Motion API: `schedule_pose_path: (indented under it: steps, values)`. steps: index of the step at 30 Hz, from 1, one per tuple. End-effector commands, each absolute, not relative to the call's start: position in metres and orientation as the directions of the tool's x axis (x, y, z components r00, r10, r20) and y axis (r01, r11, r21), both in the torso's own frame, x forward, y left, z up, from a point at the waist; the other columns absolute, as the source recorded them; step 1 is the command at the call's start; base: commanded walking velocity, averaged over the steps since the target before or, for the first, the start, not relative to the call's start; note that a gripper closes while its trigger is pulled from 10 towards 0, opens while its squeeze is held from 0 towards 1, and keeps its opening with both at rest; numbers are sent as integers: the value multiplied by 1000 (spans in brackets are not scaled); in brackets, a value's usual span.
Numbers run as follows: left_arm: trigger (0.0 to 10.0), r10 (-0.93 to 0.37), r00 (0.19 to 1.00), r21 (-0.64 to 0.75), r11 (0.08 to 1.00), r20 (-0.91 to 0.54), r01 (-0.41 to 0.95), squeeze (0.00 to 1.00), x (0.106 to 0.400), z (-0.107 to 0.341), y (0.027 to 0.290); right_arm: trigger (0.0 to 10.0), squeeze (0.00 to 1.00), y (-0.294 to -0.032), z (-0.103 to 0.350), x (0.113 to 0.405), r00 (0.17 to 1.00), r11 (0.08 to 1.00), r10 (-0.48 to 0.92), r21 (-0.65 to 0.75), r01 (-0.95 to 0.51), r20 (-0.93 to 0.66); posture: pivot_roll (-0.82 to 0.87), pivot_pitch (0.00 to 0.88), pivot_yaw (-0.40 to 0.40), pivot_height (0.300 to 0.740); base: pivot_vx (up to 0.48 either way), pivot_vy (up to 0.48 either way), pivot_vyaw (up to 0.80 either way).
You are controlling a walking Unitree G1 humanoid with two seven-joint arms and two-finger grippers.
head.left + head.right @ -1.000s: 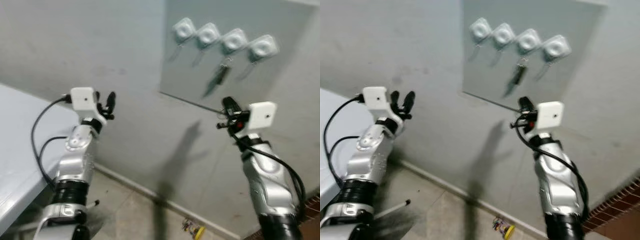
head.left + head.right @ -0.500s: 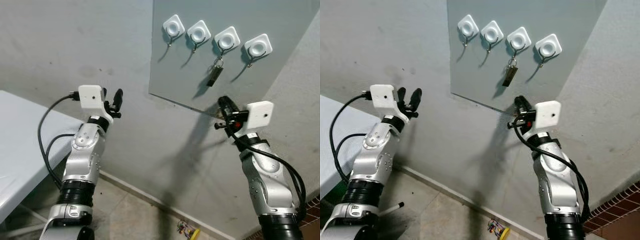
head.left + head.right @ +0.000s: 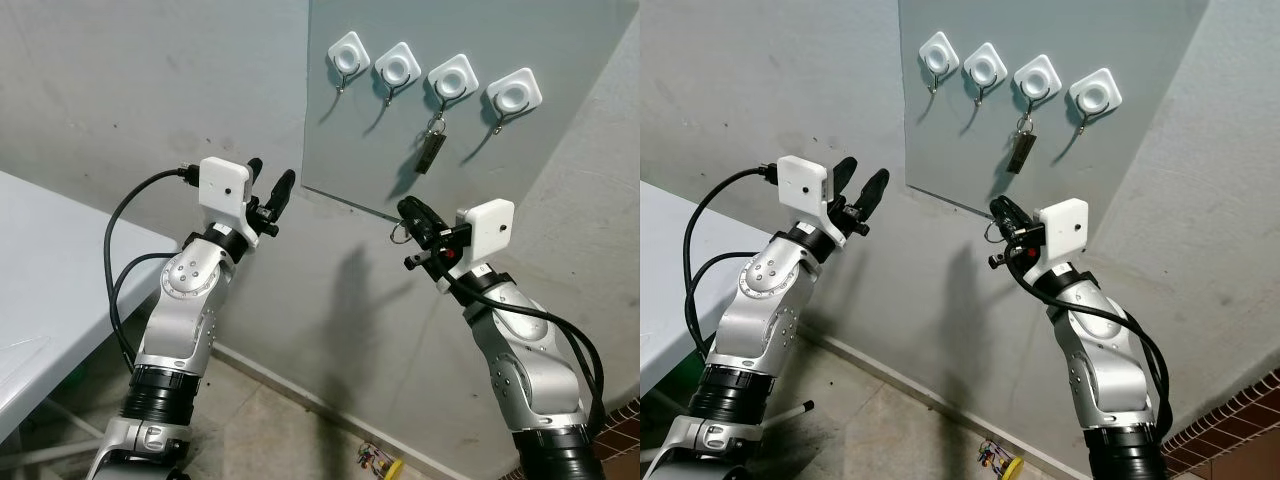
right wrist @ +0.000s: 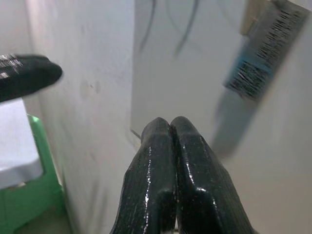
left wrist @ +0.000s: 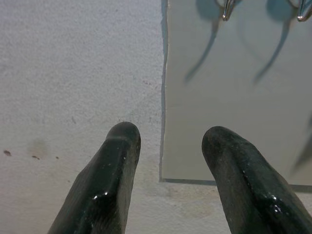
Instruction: Hang keys on a hook
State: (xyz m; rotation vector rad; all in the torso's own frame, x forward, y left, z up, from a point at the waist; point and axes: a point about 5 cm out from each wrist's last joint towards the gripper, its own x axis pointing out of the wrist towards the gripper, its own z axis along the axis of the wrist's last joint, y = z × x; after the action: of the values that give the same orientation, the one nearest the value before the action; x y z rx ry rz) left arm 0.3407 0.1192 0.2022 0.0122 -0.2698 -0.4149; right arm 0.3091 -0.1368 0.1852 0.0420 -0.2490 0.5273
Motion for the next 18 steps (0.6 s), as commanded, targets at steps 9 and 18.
schedule_pose_path:
  steps: [9,18]
  values:
    - [10000,-447,846,68,891,291,448,0,340,217,107,10000,0,-111,235,316,700,765,607,-40,-642,377,-150,4,-50,740,0,0,0]
    - [10000,-487,819,75,869,303,489,0,337,224,94,10000,0,-98,258,321,604,686,674,-56,-726,426,-141,0,-56,740,0,0,0]
